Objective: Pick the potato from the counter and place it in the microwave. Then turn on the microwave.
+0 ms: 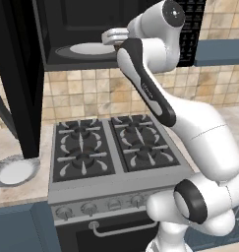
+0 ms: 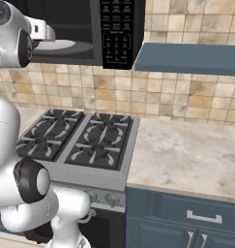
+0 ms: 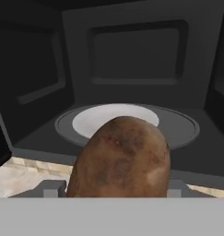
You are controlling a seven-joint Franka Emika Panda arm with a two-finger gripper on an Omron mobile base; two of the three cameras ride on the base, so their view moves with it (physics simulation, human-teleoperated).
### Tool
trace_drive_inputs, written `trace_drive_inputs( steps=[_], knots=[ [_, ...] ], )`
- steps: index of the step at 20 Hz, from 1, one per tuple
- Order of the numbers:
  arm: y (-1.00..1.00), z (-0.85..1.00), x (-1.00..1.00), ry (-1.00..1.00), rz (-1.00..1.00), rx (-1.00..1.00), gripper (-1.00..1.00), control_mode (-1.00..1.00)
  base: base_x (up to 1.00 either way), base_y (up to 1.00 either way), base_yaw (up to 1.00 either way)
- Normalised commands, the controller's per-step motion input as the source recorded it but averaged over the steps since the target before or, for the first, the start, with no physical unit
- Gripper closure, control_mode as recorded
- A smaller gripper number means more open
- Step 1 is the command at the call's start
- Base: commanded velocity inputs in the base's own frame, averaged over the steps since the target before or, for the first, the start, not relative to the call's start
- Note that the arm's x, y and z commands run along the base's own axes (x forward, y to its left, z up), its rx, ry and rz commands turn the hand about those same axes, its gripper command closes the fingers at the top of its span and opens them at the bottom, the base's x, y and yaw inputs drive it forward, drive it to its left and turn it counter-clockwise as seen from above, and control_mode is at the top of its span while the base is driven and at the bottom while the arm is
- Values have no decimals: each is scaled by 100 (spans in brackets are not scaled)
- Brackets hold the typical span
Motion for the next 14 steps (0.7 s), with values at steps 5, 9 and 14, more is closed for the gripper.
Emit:
trace_drive_inputs(
  steps=[5, 9, 14],
  knots=[
    [17, 0, 42, 0, 0, 0, 100, -100, 0, 0, 0],
    [4, 0, 32, 1, 0, 0, 100, -100, 0, 0, 0],
    [0, -1, 18, 1, 0, 0, 100, -100, 0, 0, 0]
  ],
)
